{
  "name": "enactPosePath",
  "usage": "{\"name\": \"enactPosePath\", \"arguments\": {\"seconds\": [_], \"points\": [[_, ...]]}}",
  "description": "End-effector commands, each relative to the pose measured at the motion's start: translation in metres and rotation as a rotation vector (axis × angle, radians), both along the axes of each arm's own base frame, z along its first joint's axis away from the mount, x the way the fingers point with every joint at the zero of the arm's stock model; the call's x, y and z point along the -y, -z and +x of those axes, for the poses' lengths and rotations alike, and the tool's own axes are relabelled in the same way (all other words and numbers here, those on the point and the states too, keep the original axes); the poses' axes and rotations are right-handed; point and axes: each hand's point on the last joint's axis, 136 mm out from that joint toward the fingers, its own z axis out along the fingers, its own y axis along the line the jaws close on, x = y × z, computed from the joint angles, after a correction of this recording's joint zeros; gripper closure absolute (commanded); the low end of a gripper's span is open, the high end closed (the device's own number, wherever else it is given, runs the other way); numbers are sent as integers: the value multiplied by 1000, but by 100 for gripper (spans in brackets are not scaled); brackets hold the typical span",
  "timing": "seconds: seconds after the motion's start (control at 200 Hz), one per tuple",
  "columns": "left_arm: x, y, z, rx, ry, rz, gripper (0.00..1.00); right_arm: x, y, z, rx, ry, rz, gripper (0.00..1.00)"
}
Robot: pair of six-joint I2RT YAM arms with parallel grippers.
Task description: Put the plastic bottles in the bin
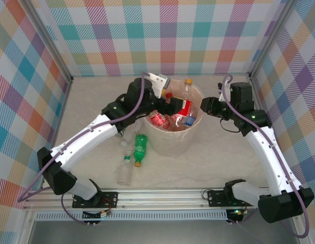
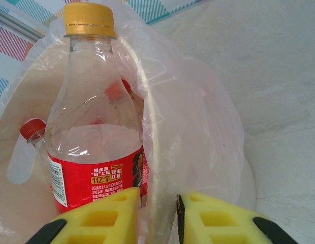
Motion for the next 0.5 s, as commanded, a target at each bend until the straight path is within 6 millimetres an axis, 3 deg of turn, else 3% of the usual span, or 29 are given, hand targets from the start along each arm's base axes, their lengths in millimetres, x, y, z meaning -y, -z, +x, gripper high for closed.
{"name": "enactPosePath", "arguments": {"seconds": [0.0, 0.085, 0.225, 0.38, 0.495], "points": [[-43, -19, 7, 6, -91, 5, 1, -2, -17, 1, 41, -9, 5, 73], [-78, -23, 13, -4, -172, -7, 1, -2, -19, 1, 51, -12, 2, 73], [-145, -14, 24, -78, -327, -41, 1, -1, -20, 1, 56, -13, -6, 73], [-208, 24, 31, -192, -492, -24, 2, -2, -21, 0, 64, -18, -8, 73], [-237, 61, 33, -288, -574, -37, 2, -2, -21, -2, 69, -25, -8, 73]]}}
